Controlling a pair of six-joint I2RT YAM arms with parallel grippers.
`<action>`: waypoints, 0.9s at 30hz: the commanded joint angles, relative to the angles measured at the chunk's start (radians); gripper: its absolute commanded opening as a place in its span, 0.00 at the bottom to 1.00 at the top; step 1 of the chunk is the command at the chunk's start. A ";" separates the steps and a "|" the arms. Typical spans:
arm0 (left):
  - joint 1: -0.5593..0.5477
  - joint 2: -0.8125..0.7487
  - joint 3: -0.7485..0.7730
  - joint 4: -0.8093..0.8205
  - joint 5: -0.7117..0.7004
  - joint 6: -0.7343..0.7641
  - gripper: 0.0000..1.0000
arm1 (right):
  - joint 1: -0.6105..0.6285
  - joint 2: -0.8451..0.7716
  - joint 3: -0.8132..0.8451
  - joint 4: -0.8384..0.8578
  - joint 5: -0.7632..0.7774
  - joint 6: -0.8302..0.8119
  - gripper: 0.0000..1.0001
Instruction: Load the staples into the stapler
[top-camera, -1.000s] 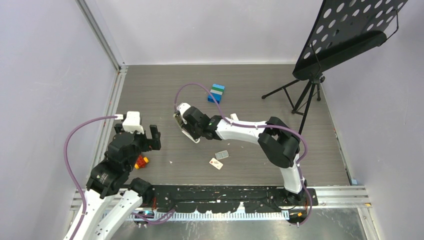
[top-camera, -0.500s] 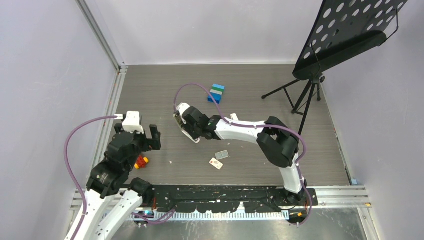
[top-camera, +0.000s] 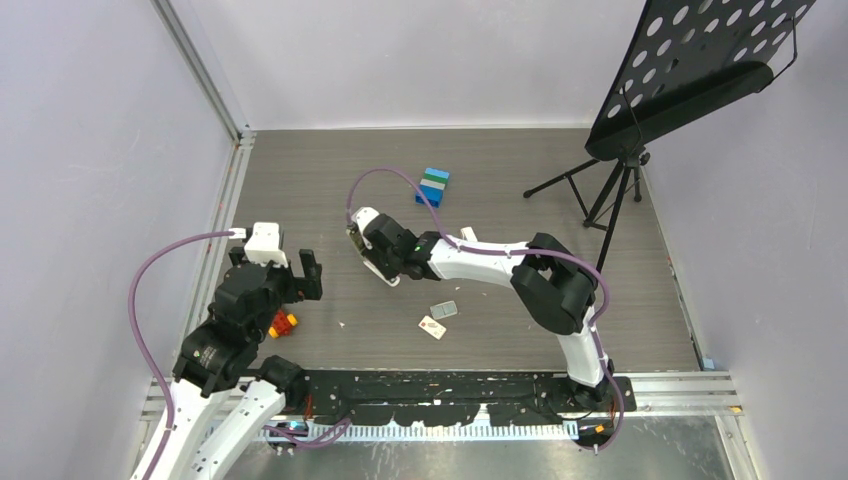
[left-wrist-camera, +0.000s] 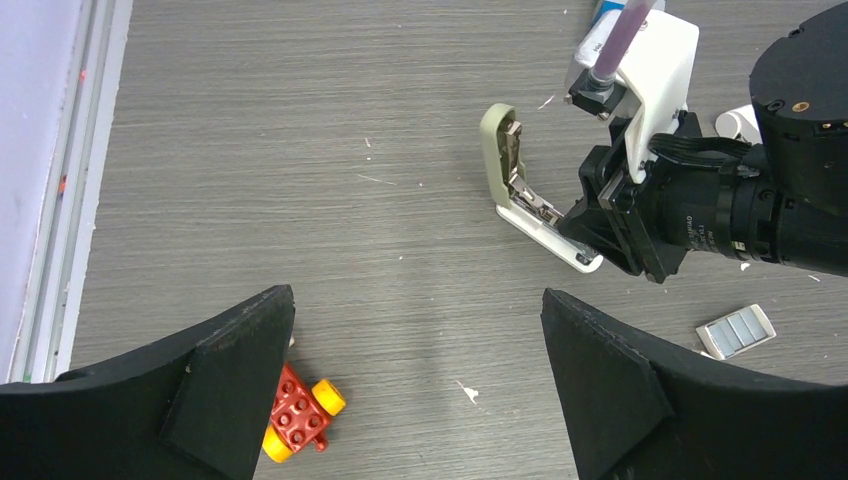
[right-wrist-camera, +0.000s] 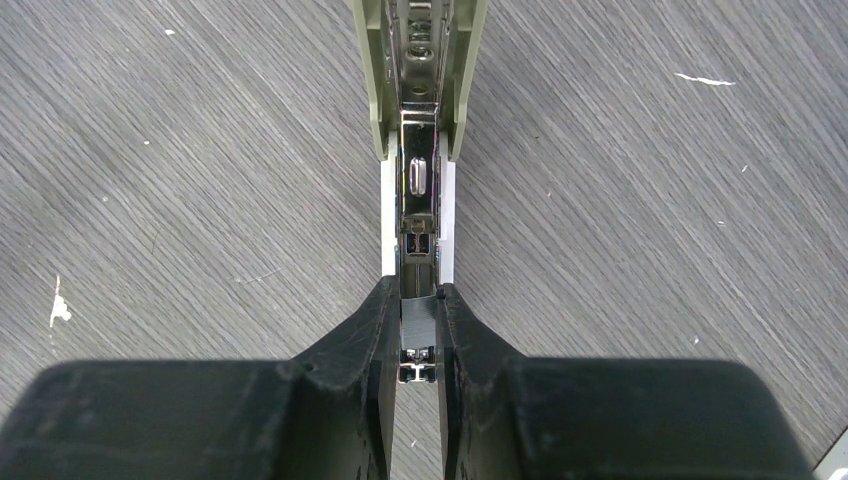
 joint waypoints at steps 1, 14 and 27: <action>0.011 -0.008 -0.005 0.053 0.018 0.005 0.97 | 0.007 0.012 0.046 0.024 0.013 -0.013 0.17; 0.021 -0.008 -0.006 0.056 0.033 0.003 0.97 | 0.016 0.010 0.048 0.020 0.059 -0.032 0.17; 0.026 -0.010 -0.007 0.057 0.041 0.003 0.97 | 0.032 0.028 0.051 0.005 0.076 -0.055 0.17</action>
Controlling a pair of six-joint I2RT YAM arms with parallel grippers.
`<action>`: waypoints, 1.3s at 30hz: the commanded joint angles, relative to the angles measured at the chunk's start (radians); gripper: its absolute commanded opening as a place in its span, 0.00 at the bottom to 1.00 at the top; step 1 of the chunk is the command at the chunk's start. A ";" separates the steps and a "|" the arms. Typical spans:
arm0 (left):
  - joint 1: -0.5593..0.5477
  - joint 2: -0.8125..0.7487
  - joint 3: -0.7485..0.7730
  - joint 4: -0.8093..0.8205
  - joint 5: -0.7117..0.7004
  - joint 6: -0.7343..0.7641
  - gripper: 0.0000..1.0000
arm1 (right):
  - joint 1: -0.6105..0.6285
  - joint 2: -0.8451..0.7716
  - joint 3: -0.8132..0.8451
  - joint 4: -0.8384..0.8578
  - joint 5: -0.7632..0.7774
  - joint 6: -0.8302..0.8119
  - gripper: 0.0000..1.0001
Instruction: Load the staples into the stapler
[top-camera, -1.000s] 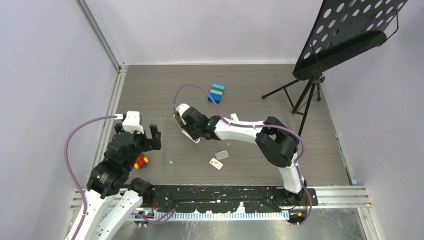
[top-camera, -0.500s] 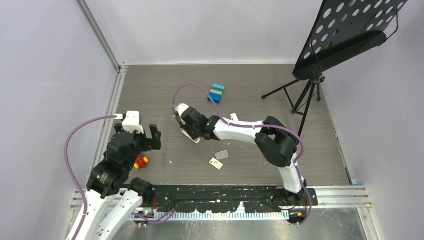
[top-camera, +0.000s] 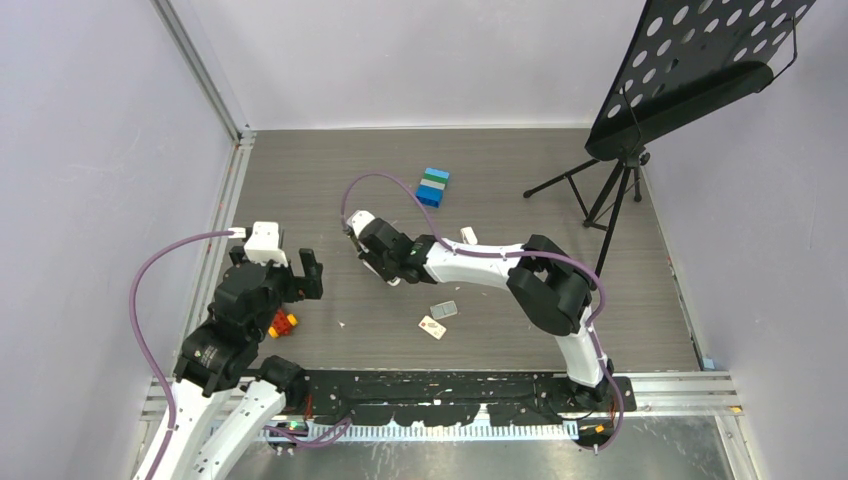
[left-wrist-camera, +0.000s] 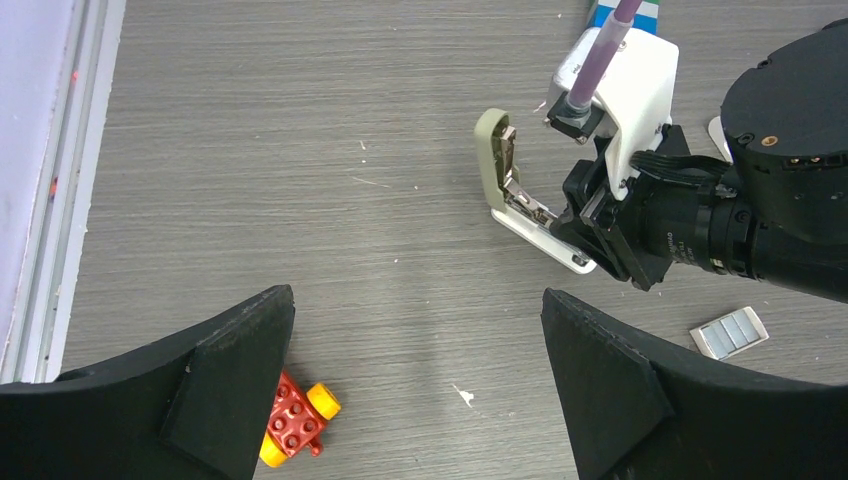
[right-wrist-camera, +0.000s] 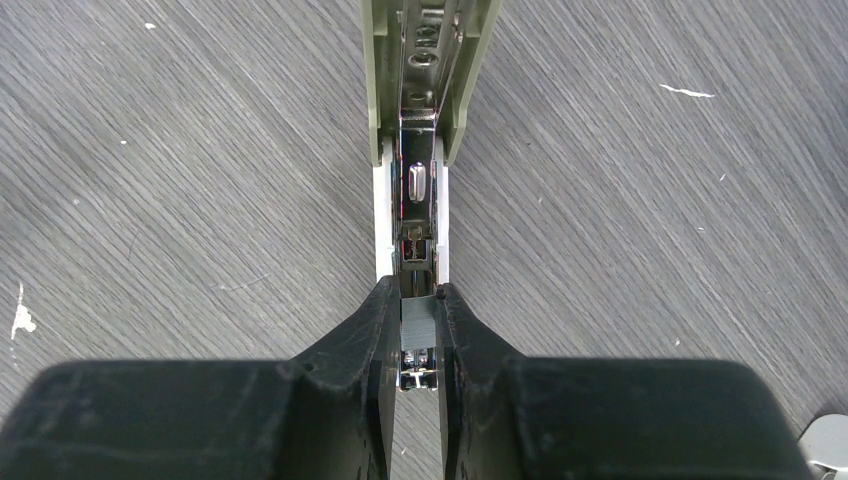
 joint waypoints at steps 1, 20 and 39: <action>0.007 -0.011 -0.002 0.043 0.015 0.002 0.97 | 0.011 0.010 0.037 0.005 0.014 -0.015 0.17; 0.010 -0.012 -0.003 0.042 0.021 0.002 0.97 | 0.018 0.003 0.018 -0.008 0.033 -0.017 0.18; 0.013 -0.008 -0.005 0.043 0.029 0.003 0.97 | 0.021 -0.013 -0.018 -0.001 0.042 -0.006 0.20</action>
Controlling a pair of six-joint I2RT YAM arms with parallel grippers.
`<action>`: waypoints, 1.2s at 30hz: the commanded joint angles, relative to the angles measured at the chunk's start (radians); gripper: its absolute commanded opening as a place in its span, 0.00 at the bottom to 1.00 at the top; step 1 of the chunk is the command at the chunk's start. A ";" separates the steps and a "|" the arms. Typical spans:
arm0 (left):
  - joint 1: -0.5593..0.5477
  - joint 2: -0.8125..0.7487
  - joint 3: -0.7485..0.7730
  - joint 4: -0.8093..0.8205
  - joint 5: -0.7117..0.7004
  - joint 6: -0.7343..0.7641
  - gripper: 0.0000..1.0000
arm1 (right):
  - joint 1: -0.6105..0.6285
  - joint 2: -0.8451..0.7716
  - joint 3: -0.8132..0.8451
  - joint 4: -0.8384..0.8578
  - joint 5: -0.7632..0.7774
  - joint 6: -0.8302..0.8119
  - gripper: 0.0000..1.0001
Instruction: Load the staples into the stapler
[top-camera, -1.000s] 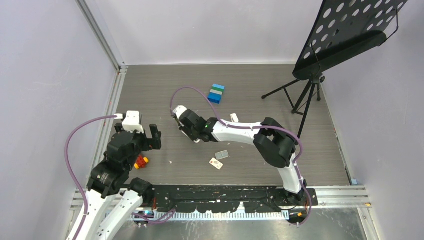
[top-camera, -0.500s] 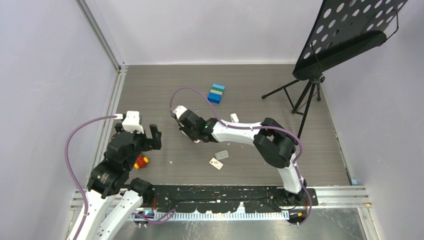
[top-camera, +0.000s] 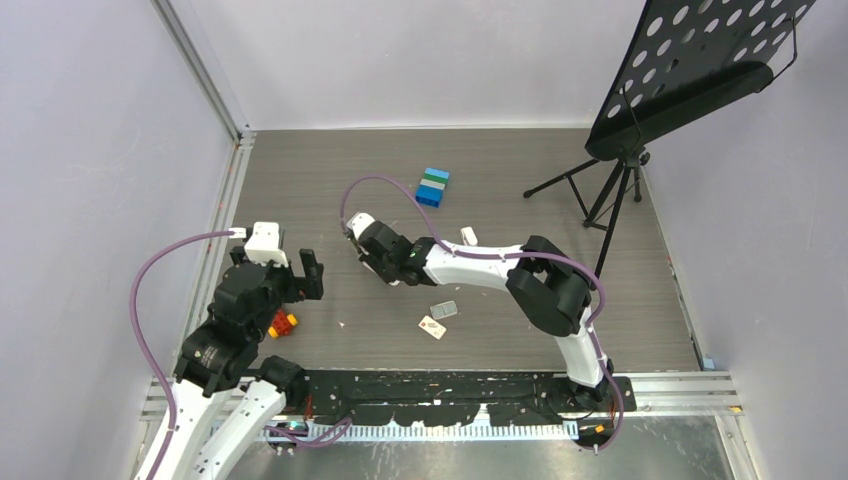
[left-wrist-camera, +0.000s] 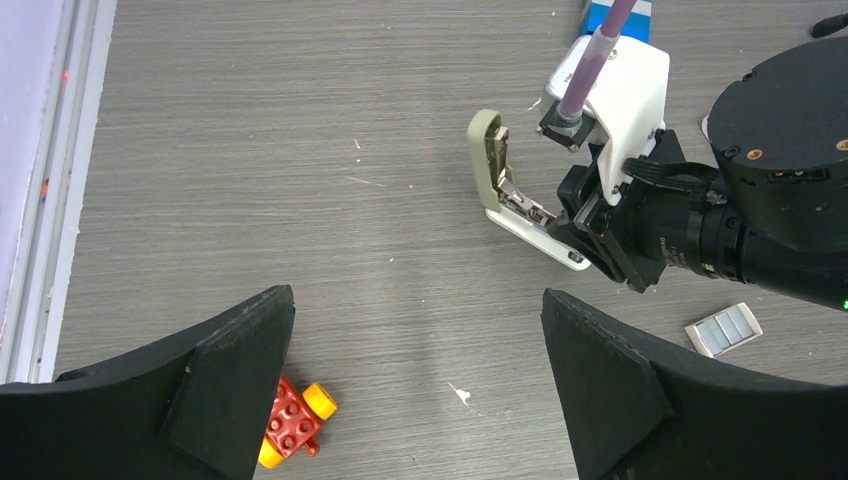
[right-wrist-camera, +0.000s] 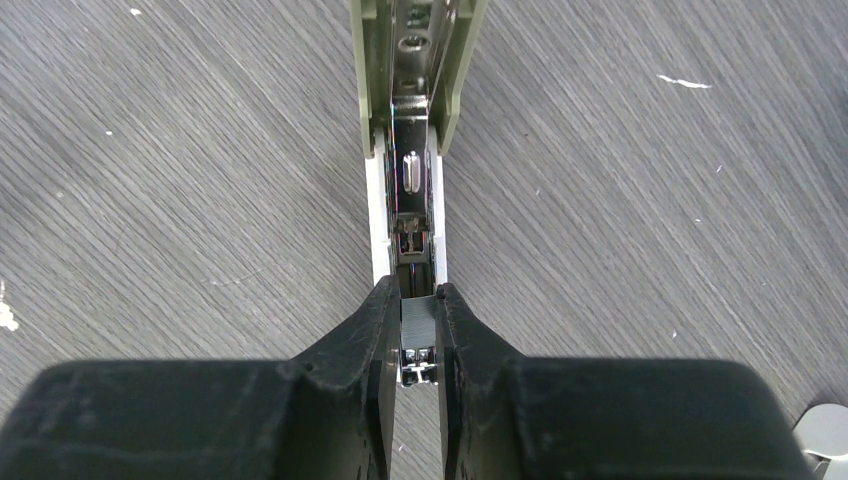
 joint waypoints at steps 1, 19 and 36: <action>0.008 -0.007 -0.003 0.043 0.013 0.003 0.97 | 0.012 -0.014 -0.016 0.000 0.016 0.002 0.20; 0.011 -0.005 -0.003 0.045 0.022 0.003 0.97 | 0.015 -0.030 -0.027 0.008 0.008 0.006 0.30; 0.014 0.010 -0.005 0.045 0.026 0.001 0.97 | 0.005 -0.143 -0.150 0.121 -0.030 -0.023 0.45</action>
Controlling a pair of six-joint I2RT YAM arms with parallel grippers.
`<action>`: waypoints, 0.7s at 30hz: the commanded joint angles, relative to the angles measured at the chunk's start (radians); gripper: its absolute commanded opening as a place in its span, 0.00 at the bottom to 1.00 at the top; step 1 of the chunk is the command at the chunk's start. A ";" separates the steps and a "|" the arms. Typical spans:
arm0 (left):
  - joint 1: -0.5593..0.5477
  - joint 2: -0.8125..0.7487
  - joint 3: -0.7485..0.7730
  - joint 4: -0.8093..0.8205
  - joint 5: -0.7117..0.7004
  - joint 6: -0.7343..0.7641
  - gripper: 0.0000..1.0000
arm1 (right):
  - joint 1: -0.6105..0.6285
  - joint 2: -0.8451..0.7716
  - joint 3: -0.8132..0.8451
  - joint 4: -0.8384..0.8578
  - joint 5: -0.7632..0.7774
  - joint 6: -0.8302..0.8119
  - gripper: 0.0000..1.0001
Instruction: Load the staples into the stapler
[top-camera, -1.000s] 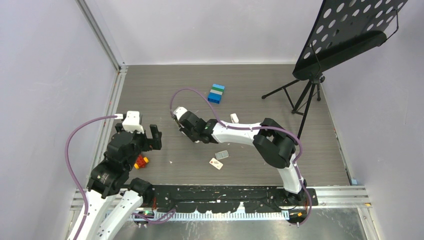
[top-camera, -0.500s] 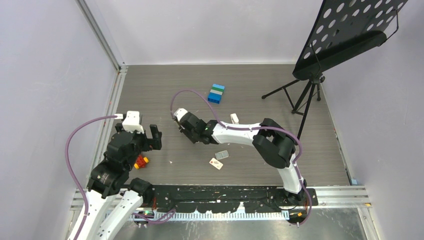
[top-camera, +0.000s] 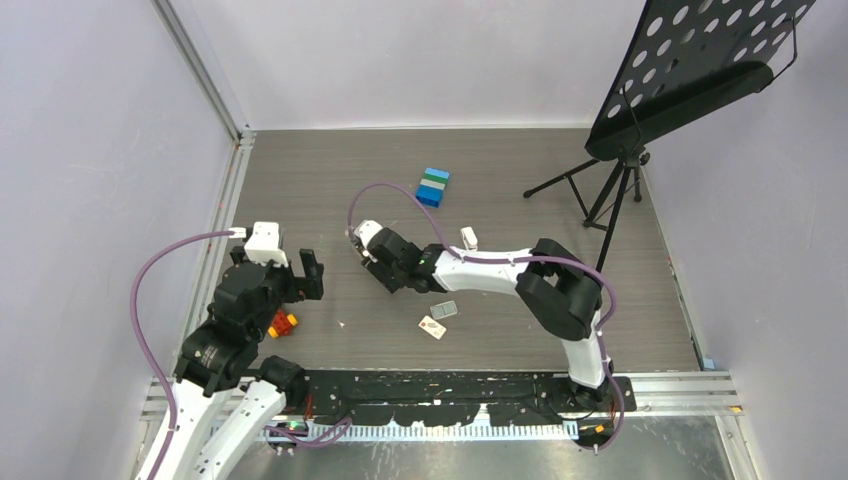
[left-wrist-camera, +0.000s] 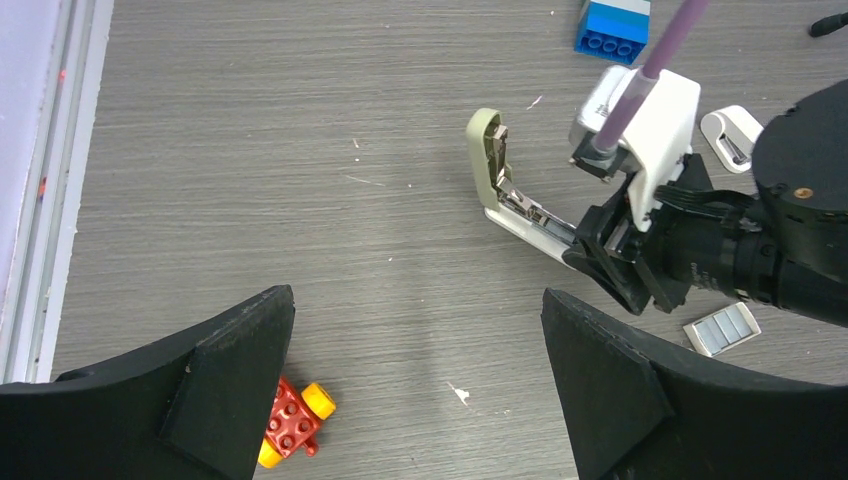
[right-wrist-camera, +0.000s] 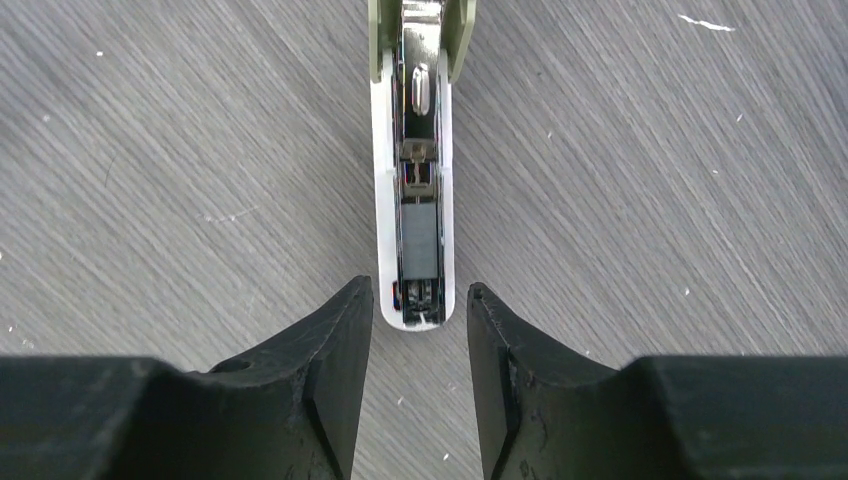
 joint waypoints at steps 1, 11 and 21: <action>0.008 0.013 -0.002 0.046 0.017 0.001 0.97 | -0.002 -0.092 -0.059 0.106 -0.026 -0.016 0.45; 0.015 0.064 0.000 0.044 0.025 -0.002 0.97 | -0.008 -0.102 -0.194 0.325 -0.062 -0.044 0.44; 0.015 0.132 0.017 0.044 0.042 -0.036 0.97 | -0.015 -0.108 -0.289 0.498 -0.058 -0.053 0.35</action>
